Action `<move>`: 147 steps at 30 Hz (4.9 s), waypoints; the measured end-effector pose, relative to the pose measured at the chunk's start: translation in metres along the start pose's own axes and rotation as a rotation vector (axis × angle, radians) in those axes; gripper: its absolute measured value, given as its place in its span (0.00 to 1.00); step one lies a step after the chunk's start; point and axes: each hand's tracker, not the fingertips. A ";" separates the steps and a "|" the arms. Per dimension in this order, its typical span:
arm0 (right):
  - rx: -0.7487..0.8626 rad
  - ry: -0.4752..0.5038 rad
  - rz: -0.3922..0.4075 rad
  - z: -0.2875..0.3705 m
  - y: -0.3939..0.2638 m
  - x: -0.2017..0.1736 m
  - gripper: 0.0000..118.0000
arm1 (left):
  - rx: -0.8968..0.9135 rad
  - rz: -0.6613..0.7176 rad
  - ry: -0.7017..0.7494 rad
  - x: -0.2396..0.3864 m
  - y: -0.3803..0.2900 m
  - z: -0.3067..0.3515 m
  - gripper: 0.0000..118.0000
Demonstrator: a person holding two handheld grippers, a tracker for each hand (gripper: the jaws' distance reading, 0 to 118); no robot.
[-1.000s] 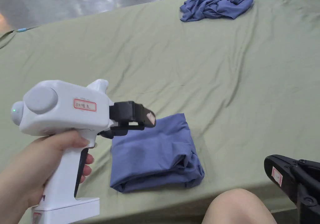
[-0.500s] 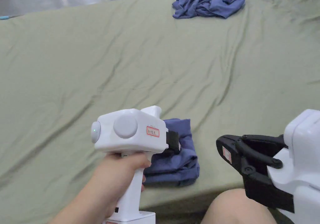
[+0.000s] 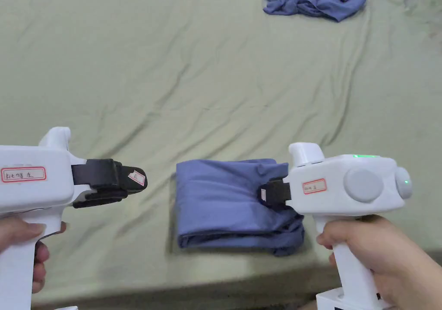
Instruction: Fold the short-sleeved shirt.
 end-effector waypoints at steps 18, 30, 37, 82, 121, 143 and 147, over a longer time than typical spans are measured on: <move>0.057 0.030 -0.027 0.014 -0.005 0.005 0.04 | -0.212 0.236 -0.401 0.001 -0.020 -0.136 0.26; 0.208 0.136 0.016 0.084 0.000 -0.035 0.04 | -0.132 -0.046 -0.120 -0.051 0.036 0.021 0.26; 0.206 0.146 0.198 0.089 -0.006 -0.092 0.04 | -0.076 -0.101 0.422 -0.168 0.086 0.199 0.26; 0.906 -0.400 0.433 0.166 -0.006 -0.161 0.04 | 1.083 -0.593 0.603 0.144 -0.054 0.144 0.00; 0.984 -0.514 0.440 0.149 -0.059 -0.138 1.00 | 0.951 -0.663 0.560 0.147 -0.065 0.098 1.00; 1.013 -0.497 0.475 0.118 -0.082 -0.130 1.00 | 1.068 -0.669 0.596 0.105 -0.100 0.085 1.00; 1.014 -0.482 0.503 0.115 -0.085 -0.133 1.00 | 1.033 -0.636 0.598 0.092 -0.100 0.083 1.00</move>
